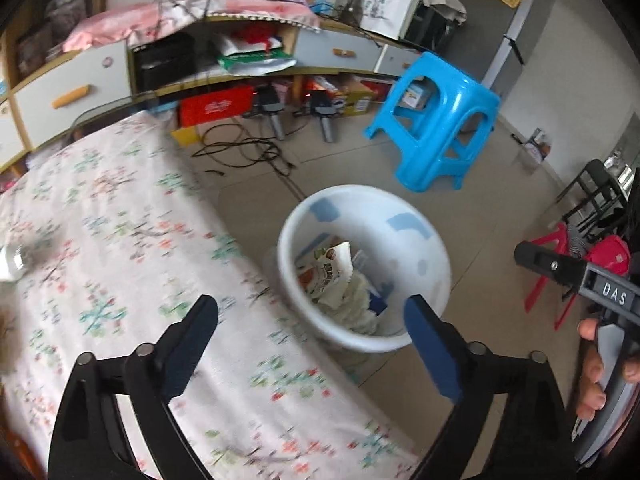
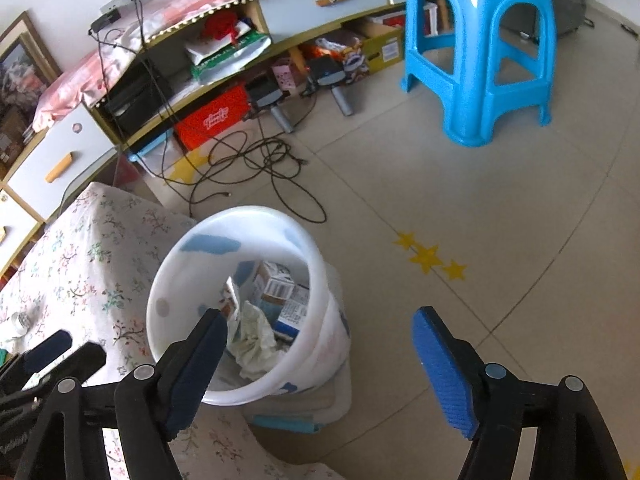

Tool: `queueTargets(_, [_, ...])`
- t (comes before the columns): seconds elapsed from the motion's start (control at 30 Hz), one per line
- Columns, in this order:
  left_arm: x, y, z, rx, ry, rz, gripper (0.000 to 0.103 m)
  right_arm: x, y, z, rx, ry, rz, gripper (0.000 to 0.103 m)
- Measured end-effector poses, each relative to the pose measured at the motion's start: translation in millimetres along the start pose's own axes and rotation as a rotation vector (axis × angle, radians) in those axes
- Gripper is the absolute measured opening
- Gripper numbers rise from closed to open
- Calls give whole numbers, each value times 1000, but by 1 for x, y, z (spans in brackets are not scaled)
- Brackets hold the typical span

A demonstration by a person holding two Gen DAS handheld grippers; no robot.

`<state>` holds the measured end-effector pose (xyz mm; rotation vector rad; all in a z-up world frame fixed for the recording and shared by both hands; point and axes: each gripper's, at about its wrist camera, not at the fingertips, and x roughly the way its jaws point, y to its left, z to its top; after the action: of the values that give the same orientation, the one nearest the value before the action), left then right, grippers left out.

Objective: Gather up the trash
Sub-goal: 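Move both open tools back over the table toward the remaining trash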

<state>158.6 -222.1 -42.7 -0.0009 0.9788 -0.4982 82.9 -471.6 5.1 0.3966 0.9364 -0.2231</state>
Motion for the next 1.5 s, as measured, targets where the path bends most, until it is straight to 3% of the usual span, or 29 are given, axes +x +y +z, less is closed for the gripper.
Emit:
queueTargets(0.13, [-22,22,-15,-26,6,59,103,-1,16,-2,-38,-6,-6,85])
queueTargets(0.33, [-56,58,-40,-27,2,168,103,-1,44,-8,-116,-3,-15,86])
queueTargets(0.73, [-125,139,-101,-140,-3,286,103,-11,106,-32,-222,17,53,91])
queueTargets(1.1, [-175,200,-161,-254,-23,315,103,-4,181,-84,-366,75,127,91])
queueTargets(1.5, [-195,237,-210,-324,-1,335,103,9,249,-142,-543,122,148,91])
